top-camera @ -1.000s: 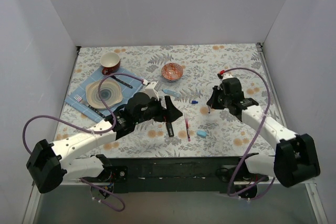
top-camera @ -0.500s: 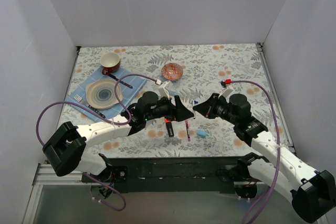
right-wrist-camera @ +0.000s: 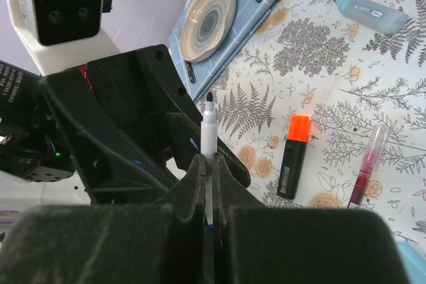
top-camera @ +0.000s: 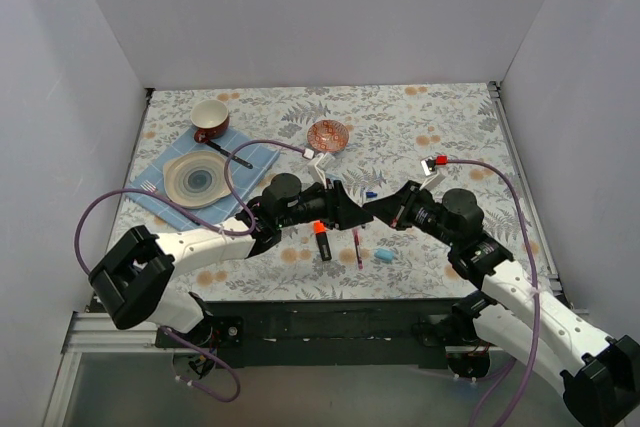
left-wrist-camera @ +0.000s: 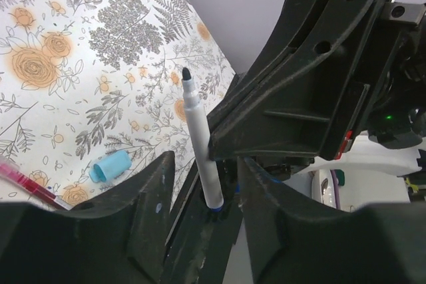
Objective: Insert the pens into the pen caps
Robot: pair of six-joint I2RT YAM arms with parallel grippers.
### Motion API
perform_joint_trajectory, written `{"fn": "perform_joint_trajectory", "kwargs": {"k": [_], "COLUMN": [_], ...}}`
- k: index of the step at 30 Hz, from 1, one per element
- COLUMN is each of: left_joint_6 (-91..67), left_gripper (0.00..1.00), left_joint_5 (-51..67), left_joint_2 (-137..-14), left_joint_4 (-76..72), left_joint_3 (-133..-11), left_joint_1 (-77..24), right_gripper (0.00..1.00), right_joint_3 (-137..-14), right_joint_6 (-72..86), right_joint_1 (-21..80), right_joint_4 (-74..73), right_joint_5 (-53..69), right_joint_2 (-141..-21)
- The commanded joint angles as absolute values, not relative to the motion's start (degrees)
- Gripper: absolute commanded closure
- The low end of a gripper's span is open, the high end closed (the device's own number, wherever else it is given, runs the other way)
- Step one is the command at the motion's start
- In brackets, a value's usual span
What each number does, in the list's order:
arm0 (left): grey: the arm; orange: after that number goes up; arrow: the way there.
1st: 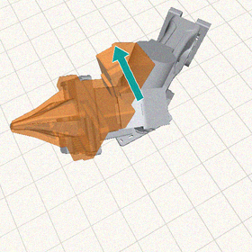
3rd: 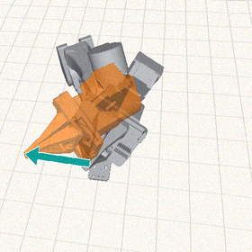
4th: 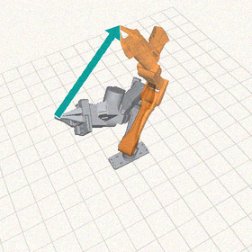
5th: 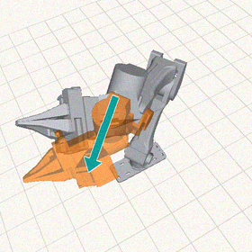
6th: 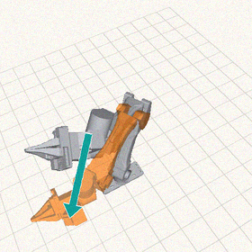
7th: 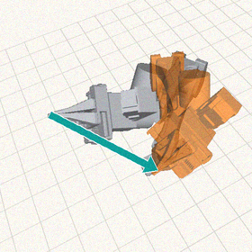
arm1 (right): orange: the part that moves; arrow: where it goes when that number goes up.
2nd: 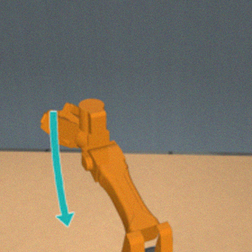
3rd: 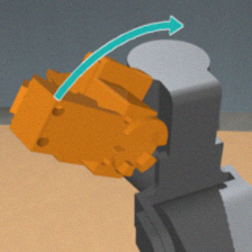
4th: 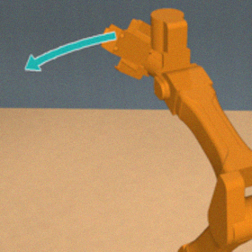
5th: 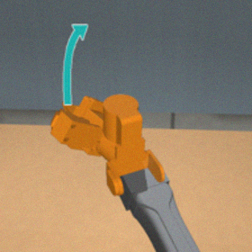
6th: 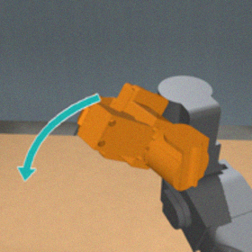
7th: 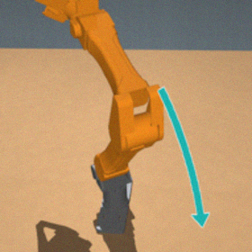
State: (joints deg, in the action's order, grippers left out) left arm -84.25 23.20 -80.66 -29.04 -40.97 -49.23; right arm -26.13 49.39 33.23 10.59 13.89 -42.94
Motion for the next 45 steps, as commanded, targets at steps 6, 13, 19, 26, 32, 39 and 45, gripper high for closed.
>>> {"fn": "perform_joint_trajectory", "kwargs": {"k": [6,13,19,26,32,39,45], "left_joint_6": [-84.46,-83.77,-77.27,-76.82,-74.01,-72.16,-72.68], "left_gripper": [0.81,1.0,1.0,0.84,0.47,0.25,0.18], "left_joint_5": [26.37,26.37,17.25,-2.43,-13.0,-17.84,-20.13], "left_joint_2": [-81.12,-79.81,-72.96,-68.91,-61.27,-53.62,-49.84], "left_joint_4": [-32.34,-29.63,-15.14,7.62,17.39,22.76,24.61], "left_joint_3": [-41.4,-41.57,-42.89,-48.51,-51.42,-50.63,-47.55], "left_joint_1": [-49.31,-49.31,-48.87,-45.18,-43.16,-42.71,-42.71], "right_gripper": [0.99,0.9,0.7,0.62,0.53,0.48,0.42], "right_joint_3": [-25.75,-27.15,-32.43,-38.4,-39.56,-34.37,-34.62], "right_joint_6": [51.77,49.58,41.76,32.18,28.29,39.36,47.89], "right_joint_1": [35.07,35.68,35.68,35.86,42.79,60.78,76.17], "right_joint_4": [15.21,13.72,3.88,-11.05,-25.92,-27.07,-23.91], "right_joint_5": [13.19,12.66,5.98,7.11,7.74,2.12,-5.35], "right_joint_2": [-40.61,-40.08,-40.86,-48.24,-52.91,-49.83,-57.55]}}
